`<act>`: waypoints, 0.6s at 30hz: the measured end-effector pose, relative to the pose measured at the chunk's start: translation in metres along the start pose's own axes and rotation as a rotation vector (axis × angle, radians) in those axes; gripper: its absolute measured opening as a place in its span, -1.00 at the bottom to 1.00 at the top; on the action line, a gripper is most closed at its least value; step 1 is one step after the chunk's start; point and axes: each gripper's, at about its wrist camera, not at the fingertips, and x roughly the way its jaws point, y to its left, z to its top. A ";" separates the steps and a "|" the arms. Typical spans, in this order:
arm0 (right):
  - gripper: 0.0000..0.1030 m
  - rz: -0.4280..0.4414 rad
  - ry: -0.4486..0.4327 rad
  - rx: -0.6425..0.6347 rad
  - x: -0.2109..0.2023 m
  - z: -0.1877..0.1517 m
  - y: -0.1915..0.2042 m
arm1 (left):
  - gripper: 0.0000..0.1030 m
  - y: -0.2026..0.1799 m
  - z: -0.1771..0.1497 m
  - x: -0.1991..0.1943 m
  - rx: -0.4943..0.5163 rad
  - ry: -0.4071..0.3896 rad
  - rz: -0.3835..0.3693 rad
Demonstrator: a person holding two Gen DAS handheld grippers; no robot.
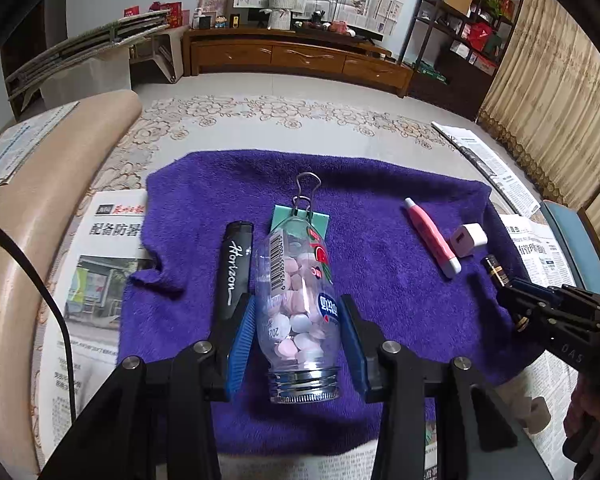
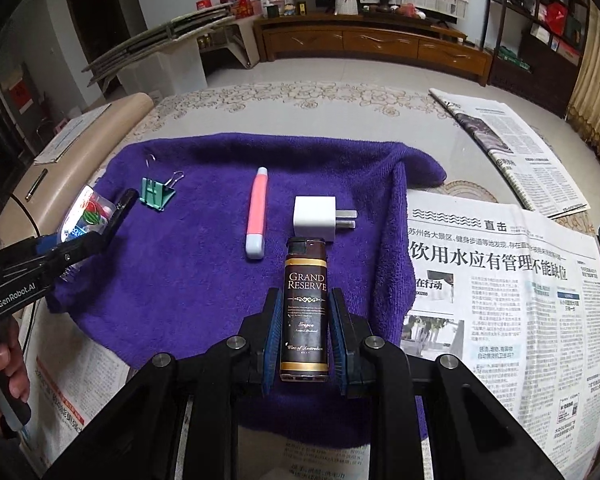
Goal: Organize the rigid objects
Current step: 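Carry pill bottle and Grand Reserve bottle onto the towel and open both tools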
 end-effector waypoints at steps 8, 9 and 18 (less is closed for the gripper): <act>-0.55 -0.010 0.038 -0.016 0.022 -0.004 -0.001 | -0.24 -0.006 -0.002 0.018 0.044 0.029 0.029; -0.55 -0.010 0.037 -0.020 0.022 -0.004 -0.001 | -0.23 -0.007 -0.002 0.019 0.051 0.033 0.030; -0.55 -0.026 0.044 -0.071 0.025 -0.005 0.002 | -0.23 -0.009 -0.006 0.027 0.103 0.066 0.059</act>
